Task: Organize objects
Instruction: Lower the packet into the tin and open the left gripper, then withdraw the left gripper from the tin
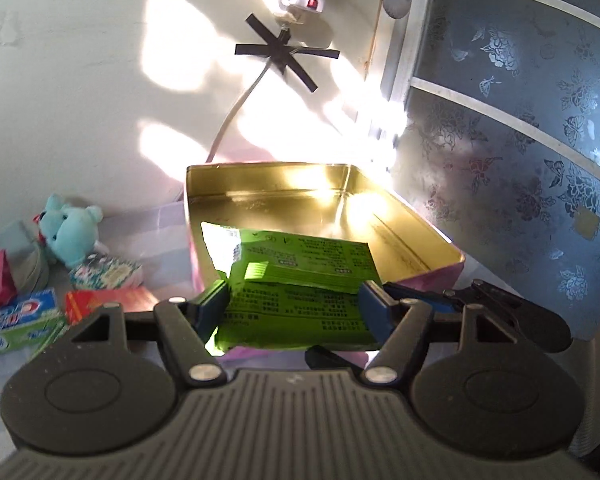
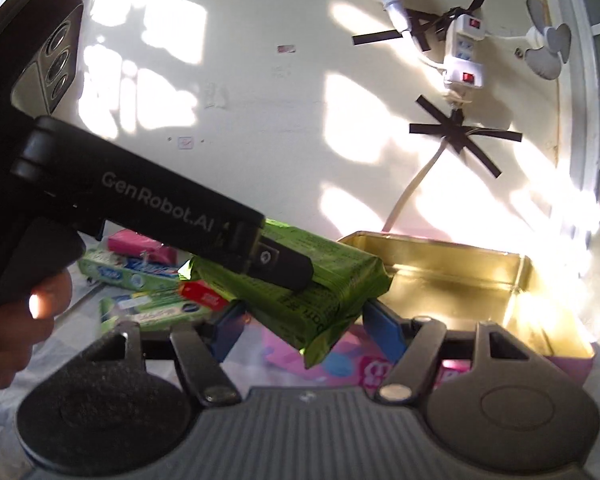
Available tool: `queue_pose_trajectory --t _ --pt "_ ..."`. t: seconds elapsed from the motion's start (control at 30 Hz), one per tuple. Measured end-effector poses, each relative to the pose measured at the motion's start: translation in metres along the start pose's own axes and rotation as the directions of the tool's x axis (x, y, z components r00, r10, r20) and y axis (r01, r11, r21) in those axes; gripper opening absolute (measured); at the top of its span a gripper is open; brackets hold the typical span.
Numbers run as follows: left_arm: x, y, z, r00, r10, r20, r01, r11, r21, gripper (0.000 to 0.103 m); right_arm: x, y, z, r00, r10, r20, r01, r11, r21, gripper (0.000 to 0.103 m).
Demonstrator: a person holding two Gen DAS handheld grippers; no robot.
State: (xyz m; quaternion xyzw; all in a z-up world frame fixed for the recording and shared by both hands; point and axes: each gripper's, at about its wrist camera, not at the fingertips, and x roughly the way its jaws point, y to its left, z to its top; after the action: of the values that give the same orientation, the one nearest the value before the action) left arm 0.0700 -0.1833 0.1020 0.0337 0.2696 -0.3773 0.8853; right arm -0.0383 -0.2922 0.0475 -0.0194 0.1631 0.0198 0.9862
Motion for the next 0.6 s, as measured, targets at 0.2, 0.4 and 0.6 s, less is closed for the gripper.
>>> queue_pose_trajectory --t 0.2,0.4,0.6 --pt "0.060 -0.016 0.022 0.999 -0.027 -0.021 0.027 1.000 0.011 0.073 0.031 -0.048 0.007 0.997 -0.079 -0.019 0.079 0.996 0.027 0.067" --pt "0.102 -0.025 0.020 0.998 0.016 -0.055 -0.015 1.000 0.020 0.073 0.055 -0.071 -0.001 0.990 -0.136 -0.023 0.136 0.990 0.029 0.077" --pt "0.076 -0.023 0.016 0.999 0.045 -0.011 -0.044 0.999 0.026 0.073 0.040 -0.073 -0.009 0.992 -0.125 -0.002 0.125 0.986 0.114 0.077"
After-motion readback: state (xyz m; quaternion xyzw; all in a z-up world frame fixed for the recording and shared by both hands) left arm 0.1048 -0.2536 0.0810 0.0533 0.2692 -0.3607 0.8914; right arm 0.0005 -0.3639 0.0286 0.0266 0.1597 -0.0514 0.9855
